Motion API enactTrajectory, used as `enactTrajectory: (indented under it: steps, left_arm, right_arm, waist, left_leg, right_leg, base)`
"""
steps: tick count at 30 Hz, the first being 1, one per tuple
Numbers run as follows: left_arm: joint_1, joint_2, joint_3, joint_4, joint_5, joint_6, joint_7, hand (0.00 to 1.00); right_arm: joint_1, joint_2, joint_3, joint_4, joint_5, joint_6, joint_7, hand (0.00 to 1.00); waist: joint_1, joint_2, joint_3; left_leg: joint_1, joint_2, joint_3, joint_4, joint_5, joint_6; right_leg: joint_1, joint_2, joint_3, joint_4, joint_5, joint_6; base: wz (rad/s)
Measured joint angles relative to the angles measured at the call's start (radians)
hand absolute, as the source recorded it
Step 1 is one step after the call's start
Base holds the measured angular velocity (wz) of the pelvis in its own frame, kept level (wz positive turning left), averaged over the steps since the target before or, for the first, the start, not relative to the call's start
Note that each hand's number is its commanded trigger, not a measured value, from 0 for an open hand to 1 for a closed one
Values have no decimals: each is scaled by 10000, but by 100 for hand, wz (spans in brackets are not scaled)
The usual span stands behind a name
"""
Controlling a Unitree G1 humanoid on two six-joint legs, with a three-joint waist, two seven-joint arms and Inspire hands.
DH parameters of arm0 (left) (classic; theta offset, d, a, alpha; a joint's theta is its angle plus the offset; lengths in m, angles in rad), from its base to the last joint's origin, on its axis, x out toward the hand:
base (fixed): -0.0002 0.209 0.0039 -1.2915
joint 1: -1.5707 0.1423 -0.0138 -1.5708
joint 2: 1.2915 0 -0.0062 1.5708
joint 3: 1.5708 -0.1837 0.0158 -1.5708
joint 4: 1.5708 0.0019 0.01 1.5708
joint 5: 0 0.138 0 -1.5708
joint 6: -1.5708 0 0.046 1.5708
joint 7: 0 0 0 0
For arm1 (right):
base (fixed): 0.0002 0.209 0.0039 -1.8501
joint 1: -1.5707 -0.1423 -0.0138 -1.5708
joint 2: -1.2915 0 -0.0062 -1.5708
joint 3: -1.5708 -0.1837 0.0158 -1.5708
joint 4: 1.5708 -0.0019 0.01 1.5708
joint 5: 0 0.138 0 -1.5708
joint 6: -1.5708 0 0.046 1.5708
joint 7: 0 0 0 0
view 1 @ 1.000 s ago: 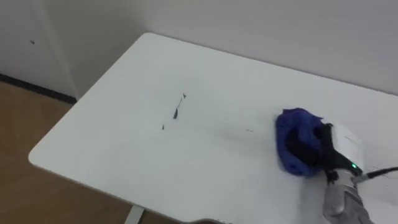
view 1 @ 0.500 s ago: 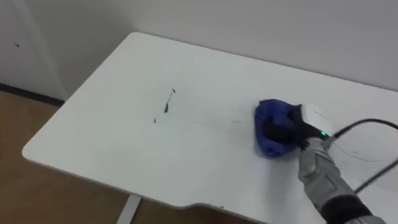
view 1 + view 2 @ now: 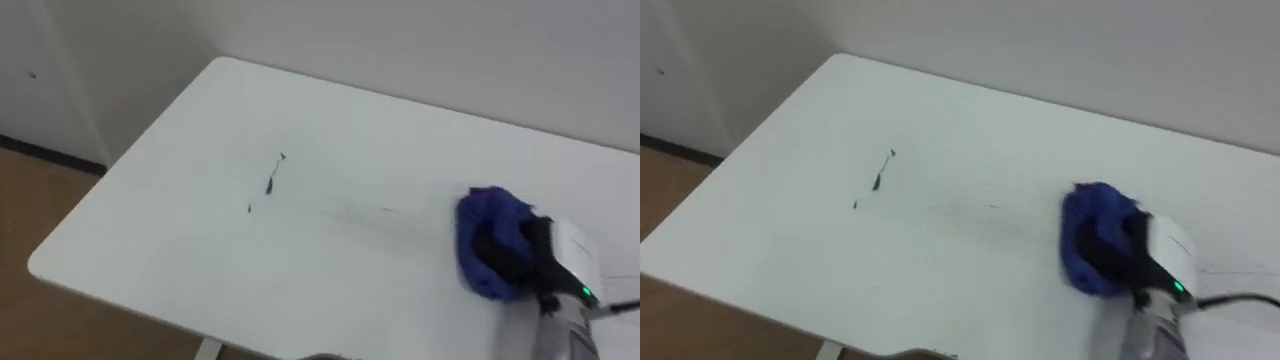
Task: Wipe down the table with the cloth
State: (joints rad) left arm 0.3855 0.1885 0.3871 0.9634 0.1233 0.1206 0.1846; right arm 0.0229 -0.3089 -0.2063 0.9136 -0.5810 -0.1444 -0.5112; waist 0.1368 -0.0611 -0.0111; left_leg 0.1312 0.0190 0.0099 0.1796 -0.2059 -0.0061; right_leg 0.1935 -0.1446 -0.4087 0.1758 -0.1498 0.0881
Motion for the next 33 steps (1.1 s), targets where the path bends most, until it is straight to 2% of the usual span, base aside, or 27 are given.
enactTrajectory:
  steps: [1, 3, 5, 7, 8, 10, 11, 12, 13, 14, 15, 16, 18, 19, 20, 21, 22, 23, 24, 25, 26, 27, 29, 30, 31, 32, 33]
  left_arm:
    - [-42, -24, -28, -62, -12, -106, -15, 0]
    - [-140, -44, -246, -234, -12, -105, -8, 0]
    - [-333, -17, -747, -221, -22, -105, 71, 0]
    - [-735, -84, -1461, -159, -25, -107, 196, 0]
    - [-880, -86, -1596, -71, -2, -113, 232, 0]
    - [-1475, -61, -1922, 532, 27, -115, 329, 0]
    - [-1611, -45, -2004, 678, 38, -114, 345, 0]
    - [-1952, -19, -2155, 954, 70, -116, 383, 0]
    - [-2307, -21, -2181, 1184, 88, -250, 382, 0]
    - [-2455, -21, -2233, 1233, 87, -324, 382, 0]
    - [-2754, 14, -2438, 1214, 47, -409, 378, 0]
    - [-2875, 39, -2530, 1192, -26, -469, 361, 0]
    - [-2993, 129, -2558, 1150, -33, -551, 361, 0]
    - [-2910, 309, -2562, 1162, -27, -553, 342, 0]
    - [-2860, 425, -2524, 1161, -24, -544, 304, 0]
    - [-2793, 673, -2492, 1162, -22, -535, 228, 0]
    - [-2694, 912, -2444, 1162, -49, -537, 188, 0]
    - [-2570, 1033, -2410, 1163, -47, -537, 179, 0]
    - [-2273, 1252, -2082, 1145, -52, -557, 146, 0]
    - [-1867, 1243, -1806, 1090, -148, -613, 50, 0]
    - [-1665, 1183, -1738, 1071, -148, -637, -25, 0]
    - [-1408, 1102, -1604, 1079, -127, -642, -134, 0]
    - [-1190, 980, -1323, 1063, 23, -642, -196, 0]
    - [-1111, 881, -1037, 1033, 277, -646, -191, 0]
    - [-1011, 756, -717, 953, 416, -642, -179, 0]
    - [-978, 717, -662, 899, 489, -640, -156, 0]
    - [-961, 658, -775, 838, 739, -642, -122, 0]
  right_arm:
    - [111, -221, -146, 234, 209, 59, 3, 100]
    - [317, -421, -124, 247, 403, 233, -29, 100]
    - [155, -362, -93, 268, 657, 568, -51, 100]
    - [-557, -137, 331, 280, 738, 1543, -135, 100]
    - [-723, -80, 496, 241, 729, 1800, -130, 100]
    - [-1666, 505, 1806, -119, 559, 2868, -67, 100]
    - [-1929, 754, 2237, -292, 352, 3094, 61, 100]
    - [-2613, 1352, 3107, -439, -270, 3347, 383, 100]
    - [-3295, 1799, 3871, -485, -909, 3369, 772, 100]
    - [-3721, 2007, 4260, -443, -1120, 3329, 917, 100]
    - [-4685, 2353, 4929, -176, -1495, 2956, 1178, 100]
    - [-5530, 2446, 5403, -145, -1647, 2505, 1389, 100]
    - [-6256, 2433, 5485, 106, -1548, 2061, 1407, 100]
    - [-6399, 2369, 5369, 210, -1524, 2013, 1405, 100]
    - [-6317, 2271, 5330, 235, -1527, 1998, 1391, 100]
    - [-5990, 1936, 5252, 415, -1528, 1931, 1381, 100]
    - [-5389, 1744, 4645, 530, -1212, 1591, 1301, 100]
    - [-5118, 1742, 4341, 528, -1055, 1379, 1162, 100]
    - [-4624, 1671, 3944, 524, -839, 1021, 1067, 100]
    - [-4017, 1364, 3657, 514, -763, 597, 1045, 100]
    - [-3754, 1136, 3486, 498, -790, 406, 1046, 100]
    - [-3132, 650, 2941, 450, -726, 128, 928, 100]
    - [-2151, 78, 1922, 415, -360, 35, 607, 100]
    - [-1492, -246, 1341, 441, -27, 17, 487, 100]
    - [-959, -465, 834, 586, 303, 12, 443, 100]
    - [-798, -530, 617, 637, 416, 18, 445, 100]
    - [-486, -693, 478, 752, 757, 12, 461, 100]
  waist:
    - [-54, 31, -53]
    - [-112, 75, -71]
    - [-56, 173, -64]
    - [277, 320, -24]
    - [485, 334, -20]
    - [1348, 388, 8]
    - [1552, 392, 11]
    - [1882, 404, 35]
    - [2419, 372, 56]
    - [2734, 342, 81]
    - [3182, 269, 161]
    - [3680, 214, 244]
    - [4181, 195, 250]
    - [4147, 114, 195]
    - [4090, 110, 193]
    - [3841, 118, 209]
    - [3530, 82, 210]
    - [3330, 43, 248]
    - [2889, -72, 282]
    - [2509, 71, 155]
    - [2266, 138, 147]
    - [1697, 163, 128]
    - [1106, 76, 129]
    - [794, -9, 107]
    - [562, -151, 56]
    - [467, -228, 47]
    - [328, -267, 49]
  left_leg:
    - [8, 2, 137, 156, -101, 25]
    - [9, 9, 213, 377, -222, 69]
    - [31, 56, 326, 679, -372, 99]
    - [30, 153, 690, 984, -525, 166]
    - [1, 227, 849, 1026, -544, 168]
    - [-234, 605, 1597, 1267, -663, 119]
    - [-317, 752, 1805, 1326, -671, 111]
    - [-499, 1022, 2065, 1464, -679, 111]
    - [-638, 1122, 2137, 1512, -638, 39]
    - [-743, 1142, 2152, 1534, -609, -5]
    - [-1103, 1175, 2134, 1604, -500, -180]
    - [-1568, 1230, 1928, 1642, -350, -318]
    - [-2147, 1371, 1442, 1559, -62, -597]
    - [-2353, 1568, 1031, 1521, 108, -831]
    - [-2383, 1677, 808, 1447, 190, -963]
    - [-2425, 1929, 320, 1406, 303, -1218]
    - [-2366, 2183, 18, 1372, 370, -1561]
    - [-2233, 2307, -11, 1314, 414, -1744]
    - [-1966, 2542, 62, 1262, 471, -2145]
    - [-1644, 3077, 323, 1154, 536, -2045]
    - [-1506, 3303, 443, 1019, 620, -1875]
    - [-1364, 3514, 606, 707, 795, -1632]
    - [-1290, 3562, 917, 524, 1028, -1472]
    - [-1323, 3511, 1407, 640, 1138, -1545]
    - [-1287, 3278, 1803, 883, 1140, -1556]
    - [-1270, 3111, 1970, 984, 1127, -1549]
    - [-1227, 2774, 2043, 1155, 978, -1520]
  right_leg:
    - [1, -60, -4, 148, -36, 57]
    - [-22, -109, -53, 335, -40, 63]
    - [-53, -159, -118, 628, -40, 63]
    - [-292, -280, -348, 1034, -35, 54]
    - [-471, -314, -418, 1198, -28, 42]
    - [-1298, -354, -770, 1851, 212, -280]
    - [-1488, -378, -771, 1971, 289, -290]
    - [-1854, -575, -1043, 2846, 171, -284]
    - [-1957, -1043, -1175, 3883, -124, -230]
    - [-1939, -1308, -1131, 4136, -285, -171]
    - [-1890, -1787, -999, 4108, -530, -80]
    - [-1942, -2190, -747, 3907, -585, -51]
    - [-1979, -2601, -508, 3122, -571, 3]
    - [-1908, -2621, -212, 2320, -476, 144]
    - [-1839, -2626, -209, 1935, -369, 167]
    - [-1707, -2609, -346, 1316, 39, 160]
    - [-1727, -2511, -323, 957, 533, 199]
    - [-1797, -2486, -330, 904, 782, 234]
    - [-2038, -2353, -410, 1115, 1269, 767]
    - [-1944, -2011, -298, 1732, 493, 1037]
    - [-1947, -1836, -367, 1971, 249, 857]
    - [-1957, -1615, -553, 2296, -265, 608]
    - [-1957, -1161, -610, 2257, -504, 332]
    - [-1870, -936, -612, 2104, -580, 109]
    - [-1737, -826, -615, 1906, -599, -84]
    - [-1643, -773, -618, 1773, -589, -224]
    - [-1436, -645, -603, 1438, -507, -453]
  base:
    - [-25]
    - [-21]
    - [-21]
    - [-52]
    - [-87]
    - [-113]
    - [-91]
    - [-52]
    - [-37]
    - [-19]
    - [0]
    - [14]
    - [52]
    - [77]
    - [109]
    - [115]
    - [109]
    - [76]
    - [36]
    - [24]
    - [21]
    - [25]
    - [27]
    - [23]
    - [23]
    - [7]
    - [-15]
